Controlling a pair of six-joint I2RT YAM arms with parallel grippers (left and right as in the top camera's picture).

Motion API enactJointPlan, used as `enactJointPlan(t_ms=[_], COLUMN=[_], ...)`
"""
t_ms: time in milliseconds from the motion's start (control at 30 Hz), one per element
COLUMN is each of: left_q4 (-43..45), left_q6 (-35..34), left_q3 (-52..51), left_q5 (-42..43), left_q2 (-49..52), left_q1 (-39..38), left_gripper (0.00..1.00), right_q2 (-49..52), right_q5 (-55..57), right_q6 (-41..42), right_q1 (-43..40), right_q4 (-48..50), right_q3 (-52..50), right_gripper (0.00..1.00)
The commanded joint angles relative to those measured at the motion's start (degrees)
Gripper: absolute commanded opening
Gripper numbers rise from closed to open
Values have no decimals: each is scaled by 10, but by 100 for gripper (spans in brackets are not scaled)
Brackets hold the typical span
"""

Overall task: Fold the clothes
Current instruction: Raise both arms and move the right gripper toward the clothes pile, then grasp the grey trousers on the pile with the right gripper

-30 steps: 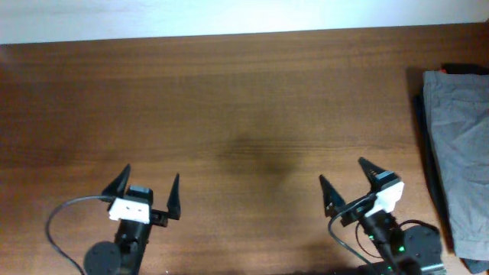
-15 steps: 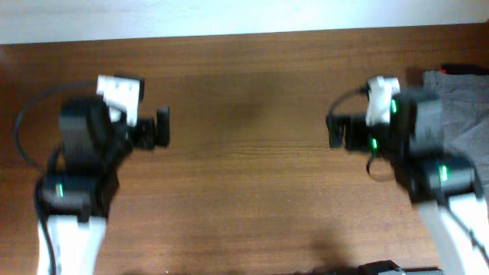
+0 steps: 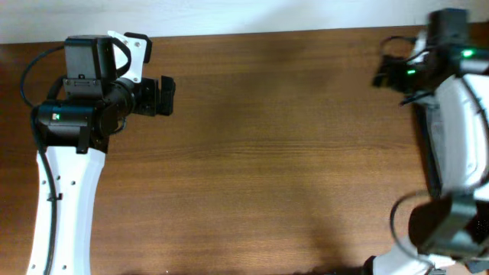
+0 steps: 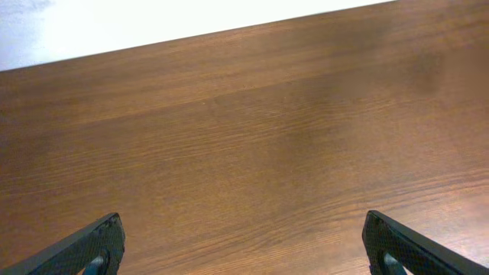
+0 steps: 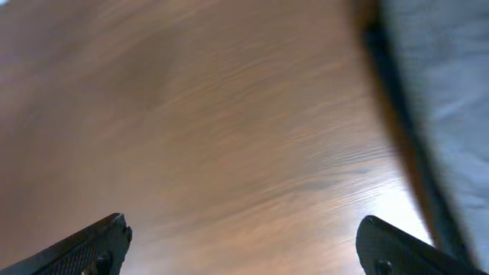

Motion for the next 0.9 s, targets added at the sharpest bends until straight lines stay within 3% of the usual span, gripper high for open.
enactJointPlan(t_ms=[0,200,500,867], left_q4=[6,31,42,42], left_q6=[6,6,6,-9], left_q3=[14,14,14,14], left_q5=[52,65,67,69], left_q2=[-10,-10,-10,-10], left_q1=[1,1,1,0], left_gripper=[99,99,99,99], right_q2=[56,122,188,255], right_q5=[9,18,82,141], right_q6=[30,38,20,5], right_q1=[-64,-117,-97,-89], right_q4=[34,149,265,324], right_q3=[19,19,19,19], right_gripper=[95,93,94,94])
